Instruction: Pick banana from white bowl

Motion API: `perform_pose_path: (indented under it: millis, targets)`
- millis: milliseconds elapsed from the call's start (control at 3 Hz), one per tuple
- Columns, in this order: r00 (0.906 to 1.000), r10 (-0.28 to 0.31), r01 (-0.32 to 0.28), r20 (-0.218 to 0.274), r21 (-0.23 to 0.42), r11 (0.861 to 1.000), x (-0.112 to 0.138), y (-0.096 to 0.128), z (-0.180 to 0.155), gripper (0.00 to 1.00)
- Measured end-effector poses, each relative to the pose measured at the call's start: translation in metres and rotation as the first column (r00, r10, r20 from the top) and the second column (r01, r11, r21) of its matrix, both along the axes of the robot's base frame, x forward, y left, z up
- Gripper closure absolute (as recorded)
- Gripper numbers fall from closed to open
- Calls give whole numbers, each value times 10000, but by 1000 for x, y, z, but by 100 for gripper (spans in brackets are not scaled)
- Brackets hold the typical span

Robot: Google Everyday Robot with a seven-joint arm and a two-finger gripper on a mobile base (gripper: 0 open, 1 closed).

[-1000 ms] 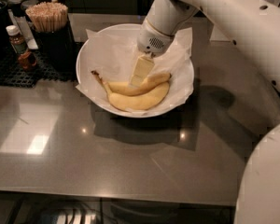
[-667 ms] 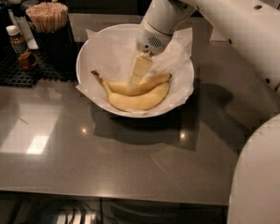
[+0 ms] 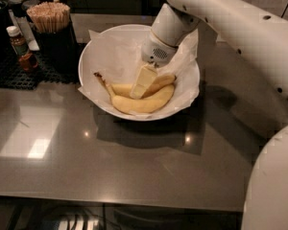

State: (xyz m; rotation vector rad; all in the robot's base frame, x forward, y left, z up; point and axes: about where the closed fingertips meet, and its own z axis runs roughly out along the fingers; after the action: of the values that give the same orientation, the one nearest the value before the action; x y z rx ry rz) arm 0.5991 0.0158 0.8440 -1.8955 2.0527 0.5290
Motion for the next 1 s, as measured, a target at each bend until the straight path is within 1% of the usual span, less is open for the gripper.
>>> perform_pose_path:
  millis: [333,667,1000]
  targets:
    - [9998,-61,63,-203,84,9999,-4,0,-8,29]
    - [9997,-128,130,-197,107,9999,-1,-1,-9,31]
    - [9994,-328,326,120,134,9994,10,-4,-14,42]
